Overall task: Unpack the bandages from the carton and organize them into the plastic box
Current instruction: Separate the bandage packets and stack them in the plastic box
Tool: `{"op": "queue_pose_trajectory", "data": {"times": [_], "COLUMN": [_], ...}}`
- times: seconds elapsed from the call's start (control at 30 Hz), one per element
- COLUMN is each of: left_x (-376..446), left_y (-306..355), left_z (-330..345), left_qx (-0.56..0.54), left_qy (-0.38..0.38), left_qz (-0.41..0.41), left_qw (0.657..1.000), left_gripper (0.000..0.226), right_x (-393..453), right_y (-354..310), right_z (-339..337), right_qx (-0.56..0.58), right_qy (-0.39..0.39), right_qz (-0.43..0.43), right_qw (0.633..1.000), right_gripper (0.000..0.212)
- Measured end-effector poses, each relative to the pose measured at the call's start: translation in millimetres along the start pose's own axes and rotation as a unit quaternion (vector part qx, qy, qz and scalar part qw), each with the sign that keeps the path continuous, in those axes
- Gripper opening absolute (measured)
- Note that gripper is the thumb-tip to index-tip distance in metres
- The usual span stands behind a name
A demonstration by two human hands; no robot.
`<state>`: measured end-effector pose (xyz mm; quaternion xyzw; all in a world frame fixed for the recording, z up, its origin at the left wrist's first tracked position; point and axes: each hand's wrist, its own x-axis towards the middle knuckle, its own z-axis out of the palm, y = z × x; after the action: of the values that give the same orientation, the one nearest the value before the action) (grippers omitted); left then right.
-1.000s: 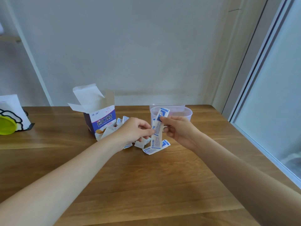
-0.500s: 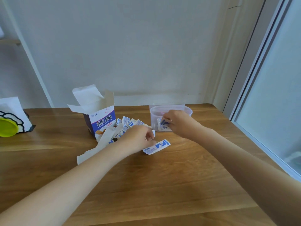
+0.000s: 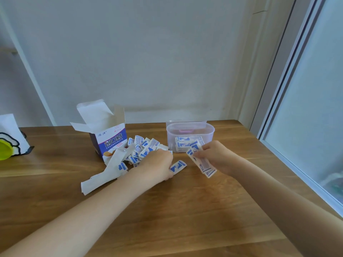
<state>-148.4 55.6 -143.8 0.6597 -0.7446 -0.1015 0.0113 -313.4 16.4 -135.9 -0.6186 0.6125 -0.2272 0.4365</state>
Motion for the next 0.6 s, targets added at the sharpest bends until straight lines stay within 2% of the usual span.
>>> {"op": "queue_pose_trajectory", "data": {"times": [0.07,0.17,0.27,0.37,0.43,0.5,0.53,0.6], "left_x": [-1.4,0.0,0.8,1.4,2.2,1.9,1.7,1.3], "left_y": [2.1,0.7,-1.3,-8.2,-16.6,-21.7,-23.4,-24.7], "left_z": [1.2,0.3,-0.7,0.4,0.3,-2.2,-4.0,-9.7], "left_qx": [0.029,-0.002,-0.055,-0.129,-0.293,-0.454,-0.496,-0.516], "left_qy": [0.021,0.03,0.0,-0.023,-0.023,-0.004,0.003,0.004], "left_qz": [0.007,-0.012,-0.013,-0.018,-0.048,-0.075,-0.082,-0.075], "left_qw": [0.999,0.999,0.998,0.991,0.955,0.888,0.864,0.853], "left_gripper": [0.022,0.022,0.013,0.021,0.013,0.01,0.012,0.011], "right_x": [-5.3,-7.2,-5.3,-4.0,-1.6,0.1,0.5,-0.2], "right_y": [-5.0,-11.2,-13.4,-12.7,-12.3,-13.7,-14.3,-16.7], "right_z": [1.0,10.7,25.1,34.7,36.2,36.1,36.6,38.6], "right_qx": [0.095,0.167,0.191,0.152,0.117,0.121,0.13,0.129], "right_qy": [-0.062,-0.129,-0.151,-0.138,-0.105,-0.084,-0.083,-0.076], "right_qz": [0.042,0.062,0.054,0.017,-0.022,-0.053,-0.064,-0.086], "right_qw": [0.993,0.975,0.968,0.979,0.987,0.988,0.986,0.985], "right_gripper": [0.02,0.022,0.027,0.02,0.016,0.019,0.02,0.019]}}
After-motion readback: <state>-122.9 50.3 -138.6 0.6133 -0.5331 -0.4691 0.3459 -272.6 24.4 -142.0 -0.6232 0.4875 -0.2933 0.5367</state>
